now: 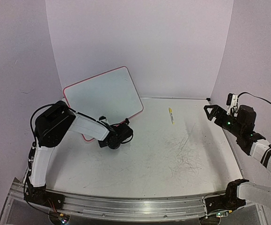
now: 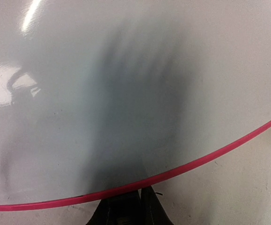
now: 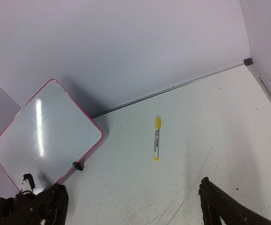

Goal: Write a sentence on the whiteboard
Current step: Move the whiteboard to the center of the board.

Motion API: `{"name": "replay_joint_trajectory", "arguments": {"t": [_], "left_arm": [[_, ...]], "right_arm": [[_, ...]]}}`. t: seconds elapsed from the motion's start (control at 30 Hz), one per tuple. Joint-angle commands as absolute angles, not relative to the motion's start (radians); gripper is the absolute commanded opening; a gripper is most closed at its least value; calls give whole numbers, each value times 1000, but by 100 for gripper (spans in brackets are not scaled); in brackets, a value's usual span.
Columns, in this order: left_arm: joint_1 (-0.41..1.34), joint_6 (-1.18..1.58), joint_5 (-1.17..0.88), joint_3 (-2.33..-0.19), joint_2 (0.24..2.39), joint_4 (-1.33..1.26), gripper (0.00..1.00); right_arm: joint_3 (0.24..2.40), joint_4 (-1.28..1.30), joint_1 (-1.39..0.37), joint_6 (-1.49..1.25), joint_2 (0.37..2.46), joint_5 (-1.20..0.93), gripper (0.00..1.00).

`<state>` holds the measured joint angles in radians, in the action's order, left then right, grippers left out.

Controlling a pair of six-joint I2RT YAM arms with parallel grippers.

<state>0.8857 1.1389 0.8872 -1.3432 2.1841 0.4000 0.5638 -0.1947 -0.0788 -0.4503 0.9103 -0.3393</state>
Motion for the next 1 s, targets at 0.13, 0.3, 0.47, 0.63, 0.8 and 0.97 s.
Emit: {"name": "replay_joint_trajectory", "arguments": {"t": [0.13, 0.3, 0.47, 0.63, 0.8, 0.97], "left_arm": [[1000, 1009, 895, -1318, 2116, 323, 0], [1058, 959, 891, -1293, 2102, 285, 0], [1105, 940, 884, -1256, 2081, 267, 0], [1149, 910, 890, -1215, 2061, 252, 0], [1203, 874, 905, -1187, 2048, 238, 0], [1249, 887, 905, -1142, 2045, 230, 0]], "right_arm": [[529, -233, -79, -448, 880, -345, 98], [517, -233, -79, -451, 877, -348, 98], [508, -232, -78, -442, 888, -339, 98], [540, -180, -80, -427, 973, -250, 98], [599, -166, -89, -403, 1109, -247, 98], [663, -172, -112, -383, 1232, -246, 98]]}}
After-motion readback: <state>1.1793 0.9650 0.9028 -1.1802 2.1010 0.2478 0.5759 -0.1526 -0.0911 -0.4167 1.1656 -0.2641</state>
